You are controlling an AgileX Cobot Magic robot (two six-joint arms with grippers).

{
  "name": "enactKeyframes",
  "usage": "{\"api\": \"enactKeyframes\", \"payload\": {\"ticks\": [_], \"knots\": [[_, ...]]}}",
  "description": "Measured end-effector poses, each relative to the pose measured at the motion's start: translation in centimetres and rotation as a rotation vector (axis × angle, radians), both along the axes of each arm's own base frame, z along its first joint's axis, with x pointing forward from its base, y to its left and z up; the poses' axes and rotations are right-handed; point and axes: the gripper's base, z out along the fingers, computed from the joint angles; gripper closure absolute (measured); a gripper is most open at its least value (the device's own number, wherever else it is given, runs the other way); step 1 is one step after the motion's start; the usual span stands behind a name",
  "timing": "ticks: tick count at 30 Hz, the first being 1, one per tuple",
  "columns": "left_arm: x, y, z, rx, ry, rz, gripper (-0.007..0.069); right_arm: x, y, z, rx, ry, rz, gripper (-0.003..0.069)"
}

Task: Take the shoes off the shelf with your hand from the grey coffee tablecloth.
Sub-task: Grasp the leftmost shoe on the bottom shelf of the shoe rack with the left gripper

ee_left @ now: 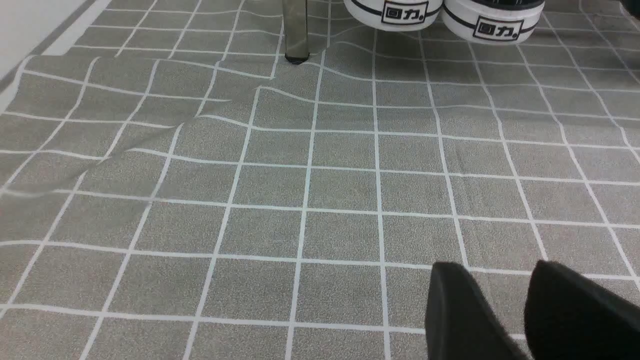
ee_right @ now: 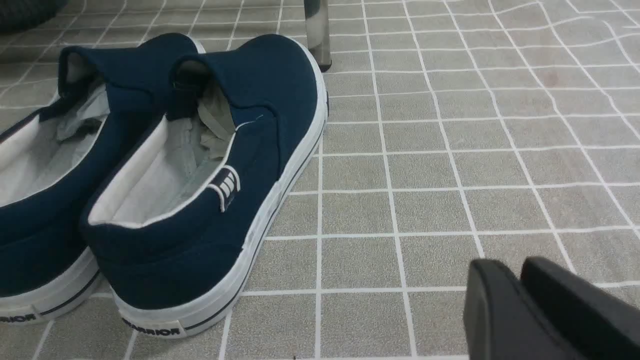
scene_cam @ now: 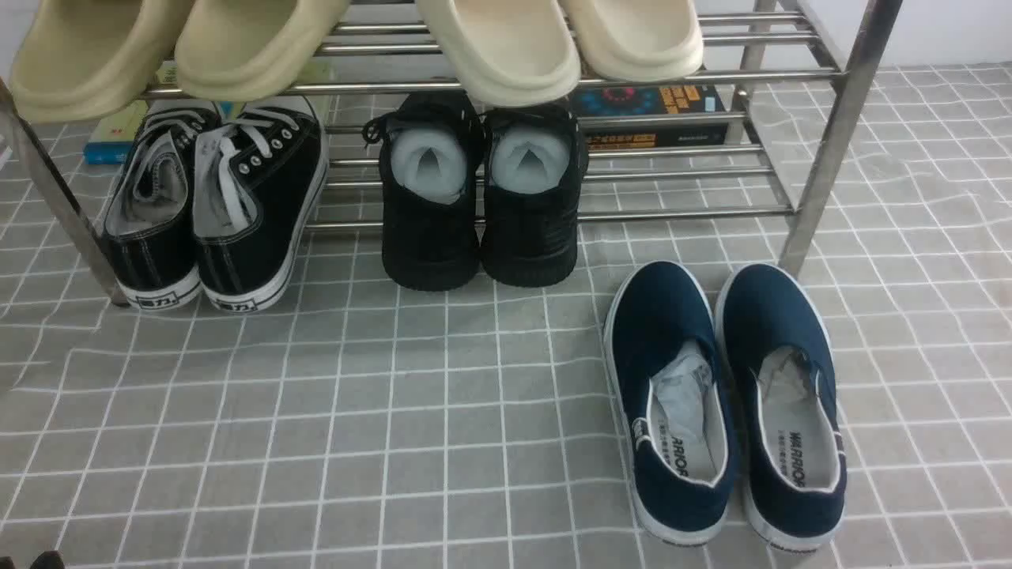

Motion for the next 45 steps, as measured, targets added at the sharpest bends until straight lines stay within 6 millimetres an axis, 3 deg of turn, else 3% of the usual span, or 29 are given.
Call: {"api": "enactKeyframes", "payload": {"ticks": [7, 8, 9, 10, 11, 12, 13, 14, 15, 18, 23, 25, 28, 30, 32, 33, 35, 38, 39, 41, 42, 45], "knots": [[0.0, -0.1, 0.0, -0.080, -0.003, 0.010, 0.0384, 0.0, 0.0, 0.0, 0.000, 0.000, 0.000, 0.0553], [0.0, -0.5, 0.0, -0.256, -0.007, 0.028, 0.0384, 0.0, 0.0, 0.0, 0.000, 0.000, 0.000, 0.0552], [0.0, -0.5, 0.0, -0.287, -0.007, 0.031, 0.0384, 0.0, 0.0, 0.0, 0.000, 0.000, 0.000, 0.0552], [0.0, -1.0, 0.0, -0.564, -0.001, 0.061, 0.0384, 0.0, 0.0, 0.0, 0.000, 0.000, 0.000, 0.0550], [0.0, -1.1, 0.1, -0.596, 0.000, 0.065, 0.0384, 0.0, 0.0, 0.0, 0.000, 0.000, 0.000, 0.0550], [0.0, -1.5, 0.1, -0.863, 0.016, 0.097, 0.0384, 0.0, 0.0, 0.0, 0.000, 0.000, 0.000, 0.0547], [0.0, -1.8, 0.1, -0.987, 0.027, 0.114, 0.0384, 0.0, 0.0, 0.0, 0.000, 0.000, 0.000, 0.0546], [0.0, -1.8, 0.1, -1.010, 0.029, 0.117, 0.0384, 0.0, 0.0, 0.0, 0.000, 0.000, 0.000, 0.0546], [0.0, -2.0, 0.2, -1.159, 0.045, 0.138, 0.0384, 0.0, 0.0, 0.0, 0.000, 0.000, 0.000, 0.0544], [0.0, -2.2, 0.3, -1.280, 0.056, 0.158, 0.0384, 0.0, 0.0, 0.0, 0.000, 0.000, 0.000, 0.0541], [0.1, -1.9, 0.7, -1.296, -0.006, 0.157, 0.0386, 0.0, 0.0, 0.0, 0.000, 0.000, 0.000, 0.0536], [0.1, -1.7, 2.2, -1.264, -0.082, 0.122, 0.0426, 0.0, 0.0, 0.0, 0.000, 0.000, 0.000, 0.0532], [-0.3, -1.6, 6.0, -1.153, -0.180, 0.052, 0.0529, 0.0, 0.0, 0.0, 0.000, 0.000, 0.000, 0.0530], [-0.1, -1.6, 7.1, -1.092, -0.162, 0.053, 0.0575, 0.0, 0.0, 0.0, 0.000, 0.000, 0.000, 0.0529], [1.3, -1.6, 8.5, -0.891, 0.032, 0.114, 0.0619, 0.0, 0.0, 0.0, 0.000, 0.000, 0.000, 0.0524], [1.3, -1.6, 8.8, -0.892, 0.025, 0.111, 0.0619, 0.0, 0.0, 0.0, 0.000, 0.000, 0.000, 0.0524], [3.6, -1.2, 7.9, -0.729, 0.333, 0.235, 0.0623, 0.0, 0.0, 0.0, 0.000, 0.000, 0.000, 0.0521], [6.7, -0.4, 8.1, -0.612, 0.546, 0.384, 0.0617, 0.0, 0.0, 0.0, 0.000, 0.000, 0.000, 0.0517], [6.9, -0.2, 8.2, -0.596, 0.550, 0.395, 0.0613, 0.0, 0.0, 0.0, 0.000, 0.000, 0.000, 0.0516], [10.3, 0.6, 9.9, -0.542, 0.560, 0.494, 0.0575, 0.0, 0.0, 0.0, 0.000, 0.000, 0.000, 0.0511], [10.5, 0.6, 10.1, -0.549, 0.561, 0.500, 0.0575, 0.0, 0.0, 0.0, 0.000, 0.000, 0.000, 0.0511], [15.5, 1.1, 12.3, -0.565, 0.523, 0.575, 0.0481, 0.0, 0.0, 0.0, 0.000, 0.000, 0.000, 0.0508]]}}
